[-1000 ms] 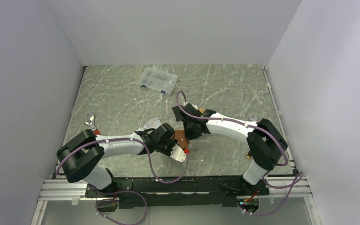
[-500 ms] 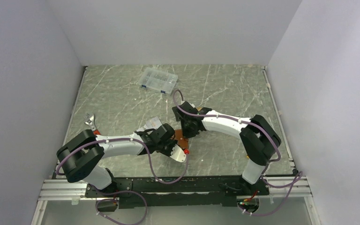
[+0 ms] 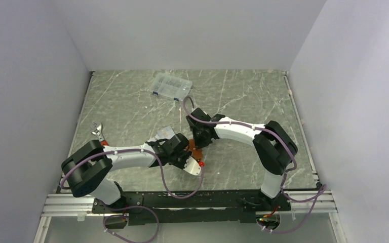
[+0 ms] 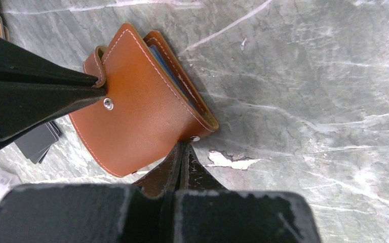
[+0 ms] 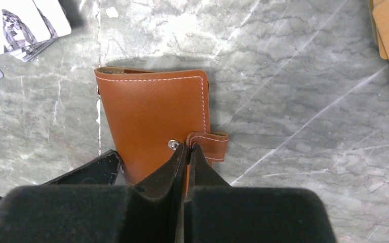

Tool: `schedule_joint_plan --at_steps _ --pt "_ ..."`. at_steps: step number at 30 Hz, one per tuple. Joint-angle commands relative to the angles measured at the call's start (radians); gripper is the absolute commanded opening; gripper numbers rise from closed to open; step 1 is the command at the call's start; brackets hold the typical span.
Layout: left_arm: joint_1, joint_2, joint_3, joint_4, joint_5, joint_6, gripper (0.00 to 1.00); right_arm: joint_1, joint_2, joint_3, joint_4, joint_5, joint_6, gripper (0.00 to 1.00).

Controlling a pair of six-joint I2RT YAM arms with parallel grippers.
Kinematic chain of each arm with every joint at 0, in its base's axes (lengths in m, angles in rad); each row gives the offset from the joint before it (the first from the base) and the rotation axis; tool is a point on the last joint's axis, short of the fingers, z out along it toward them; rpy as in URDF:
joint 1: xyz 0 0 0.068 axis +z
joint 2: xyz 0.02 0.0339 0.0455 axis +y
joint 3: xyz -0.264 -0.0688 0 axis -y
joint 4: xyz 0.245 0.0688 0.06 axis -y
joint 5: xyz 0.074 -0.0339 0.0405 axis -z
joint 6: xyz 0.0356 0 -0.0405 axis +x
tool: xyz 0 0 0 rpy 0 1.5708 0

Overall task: Put the credit cards into the card holder
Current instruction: Close the card holder at the center of the board.

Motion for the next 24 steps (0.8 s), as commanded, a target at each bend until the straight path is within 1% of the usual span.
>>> schedule_joint_plan --at_steps 1,7,13,17,21,24 --pt "-0.011 0.016 0.015 -0.06 0.059 0.0 0.0 0.006 0.03 0.044 0.043 -0.059 -0.026 0.0" --pt "-0.012 0.029 0.032 -0.094 0.071 0.014 0.0 0.007 -0.011 0.036 0.032 -0.071 -0.041 0.0" --pt "-0.011 0.048 0.06 -0.158 0.091 0.059 0.0 0.006 -0.036 0.0 0.049 -0.091 -0.05 0.0" --pt "-0.013 0.077 0.086 -0.197 0.087 0.089 0.0 0.007 -0.023 0.021 0.048 -0.109 -0.059 0.0" --pt "-0.013 0.118 0.118 -0.252 0.08 0.12 0.02 0.006 -0.009 0.035 0.04 -0.122 -0.079 0.0" --pt "-0.013 0.123 0.122 -0.251 0.079 0.129 0.03 0.005 0.012 0.048 0.024 -0.134 -0.093 0.0"
